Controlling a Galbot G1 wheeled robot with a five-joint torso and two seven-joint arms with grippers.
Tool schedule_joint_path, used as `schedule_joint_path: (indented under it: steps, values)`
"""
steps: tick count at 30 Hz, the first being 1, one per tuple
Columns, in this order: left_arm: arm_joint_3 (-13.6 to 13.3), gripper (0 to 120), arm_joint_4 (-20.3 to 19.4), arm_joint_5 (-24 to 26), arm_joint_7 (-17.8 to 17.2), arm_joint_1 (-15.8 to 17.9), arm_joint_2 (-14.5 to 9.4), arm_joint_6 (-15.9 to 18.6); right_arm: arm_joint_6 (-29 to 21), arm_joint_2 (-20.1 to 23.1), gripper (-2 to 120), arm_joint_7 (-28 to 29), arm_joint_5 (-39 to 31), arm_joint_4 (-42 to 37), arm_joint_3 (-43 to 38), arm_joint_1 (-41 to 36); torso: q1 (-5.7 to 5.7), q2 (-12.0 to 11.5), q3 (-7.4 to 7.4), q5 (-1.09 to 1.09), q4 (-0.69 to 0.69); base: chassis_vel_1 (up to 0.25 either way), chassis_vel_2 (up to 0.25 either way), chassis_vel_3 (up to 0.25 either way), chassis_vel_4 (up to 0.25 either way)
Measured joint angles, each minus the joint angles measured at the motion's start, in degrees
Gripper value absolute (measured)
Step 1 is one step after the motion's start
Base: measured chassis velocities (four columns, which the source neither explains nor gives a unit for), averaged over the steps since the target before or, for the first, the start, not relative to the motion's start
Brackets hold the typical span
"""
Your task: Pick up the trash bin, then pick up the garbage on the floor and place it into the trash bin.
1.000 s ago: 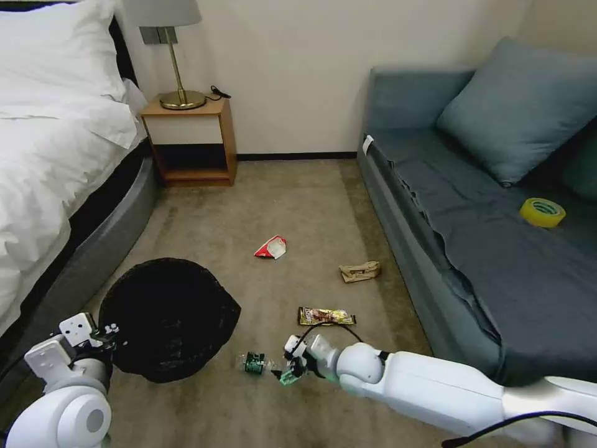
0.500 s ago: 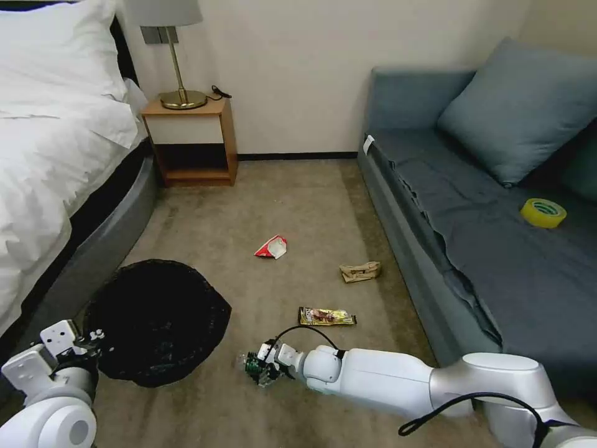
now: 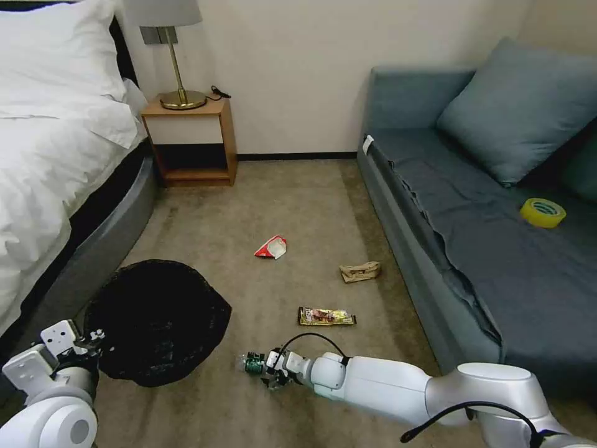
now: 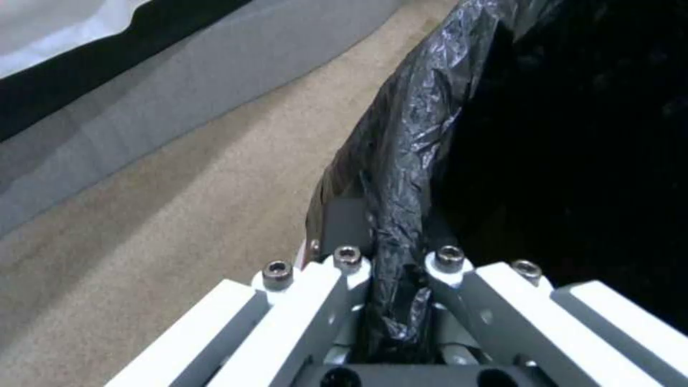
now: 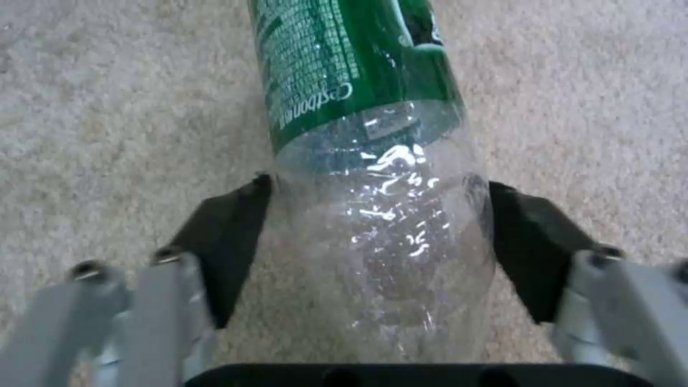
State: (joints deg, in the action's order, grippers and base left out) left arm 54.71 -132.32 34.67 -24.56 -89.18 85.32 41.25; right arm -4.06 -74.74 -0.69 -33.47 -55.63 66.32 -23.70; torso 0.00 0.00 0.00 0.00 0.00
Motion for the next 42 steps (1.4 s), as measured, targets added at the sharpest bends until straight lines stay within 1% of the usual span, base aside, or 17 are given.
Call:
schedule_joint_path:
  steps: [1,4,6,9,16,18,19,21,23,26,27,30,31,34,35,38,42]
  values:
    - [0.0,2,0.0,0.0,0.0,0.0,0.0,0.0,0.0,0.0,70,0.0,0.0,0.0,0.0,0.0,0.00,0.0,0.00,0.00,0.00,0.000,0.000,0.000,0.000]
    - [0.0,2,0.2,-0.1,0.0,0.0,0.1,-0.1,0.5,0.1,56,0.1,0.2,0.0,-0.2,-0.2,0.00,0.0,0.00,0.00,0.00,0.000,0.000,0.000,0.000]
    - [-0.1,2,0.2,-0.2,0.0,0.0,0.1,-0.1,0.7,0.1,53,0.2,0.3,0.0,-0.3,-0.3,0.00,0.0,0.00,0.00,0.00,0.000,0.000,0.000,0.000]
    - [-0.1,2,0.4,-0.5,0.0,0.0,0.1,-0.2,1.0,0.9,39,0.6,0.5,-0.8,-0.7,-0.5,0.00,0.0,0.00,0.00,0.00,0.000,0.000,0.000,0.000]
    - [-0.3,2,0.5,-0.6,0.0,0.1,0.1,-0.2,1.1,4.7,26,2.1,0.1,-6.2,-2.1,0.3,0.00,0.0,0.00,0.00,0.00,0.000,0.000,0.000,0.000]
    - [-0.4,2,0.4,-0.6,0.0,0.3,-0.1,-0.2,1.0,7.7,25,2.7,-0.6,-9.5,-3.0,1.2,0.00,0.0,0.00,0.04,0.01,0.000,0.000,0.000,0.000]
    - [-0.4,2,0.4,-0.6,0.0,0.3,-0.1,-0.2,1.0,7.7,25,2.7,-0.6,-9.5,-3.0,1.2,0.00,0.0,0.00,0.04,0.01,0.000,0.000,0.000,0.000]
    - [-0.5,2,0.4,-0.6,0.0,0.6,-0.3,-0.1,0.9,13.6,25,3.2,-0.8,-14.6,-4.3,3.1,0.00,0.0,0.00,0.01,0.00,0.000,0.000,0.000,0.000]
    - [-0.6,2,0.4,-0.6,0.0,0.7,-0.4,-0.1,0.8,14.8,25,3.3,-0.9,-15.7,-4.6,3.4,0.00,0.0,0.00,0.00,0.00,0.000,0.000,0.000,0.000]
    - [-1.1,2,0.9,-0.7,0.0,0.9,-0.6,-0.1,0.6,20.0,25,4.0,-1.0,-21.2,-7.2,4.6,0.00,0.0,0.00,0.01,-0.02,0.000,0.000,0.000,0.000]
    - [-1.1,2,0.9,-0.7,0.0,0.9,-0.6,-0.1,0.6,20.0,25,4.0,-1.0,-21.2,-7.2,4.6,0.00,0.0,0.00,0.01,-0.02,0.000,0.000,0.000,0.000]
    - [-3.4,2,2.0,-1.7,-0.1,1.0,-0.8,-0.1,-1.1,25.7,25,5.3,-3.8,-32.9,-17.9,5.7,0.00,0.0,0.00,0.01,-0.02,0.000,0.000,0.000,0.000]
    - [-3.4,2,2.0,-1.7,-0.1,1.0,-0.8,-0.1,-1.1,25.7,25,5.3,-3.8,-32.9,-17.9,5.7,0.00,0.0,0.00,0.01,-0.02,0.000,0.000,0.000,0.000]
    - [-5.6,2,2.4,-2.8,-0.3,1.4,-0.4,-0.1,-4.1,26.2,25,8.6,-9.6,-44.4,-22.2,7.8,0.00,0.0,0.00,-0.01,0.00,0.000,0.000,0.000,0.000]
    - [-5.6,2,2.4,-2.8,-0.3,1.4,-0.4,-0.1,-4.1,26.2,25,8.6,-9.6,-44.4,-22.2,7.8,0.00,0.0,0.00,-0.01,0.00,0.000,0.000,0.000,0.000]
    - [-6.9,2,2.5,-3.5,-0.4,1.6,-0.1,-0.1,-6.9,22.8,25,13.7,-14.9,-51.7,-21.6,8.8,0.00,0.0,0.00,-0.01,0.00,0.000,0.000,0.000,0.000]
    - [-7.6,2,2.5,-3.9,-0.4,1.5,0.2,0.0,-8.1,18.4,25,17.9,-17.5,-53.5,-17.2,9.5,0.00,0.0,0.00,0.00,0.01,0.000,0.000,0.000,0.000]
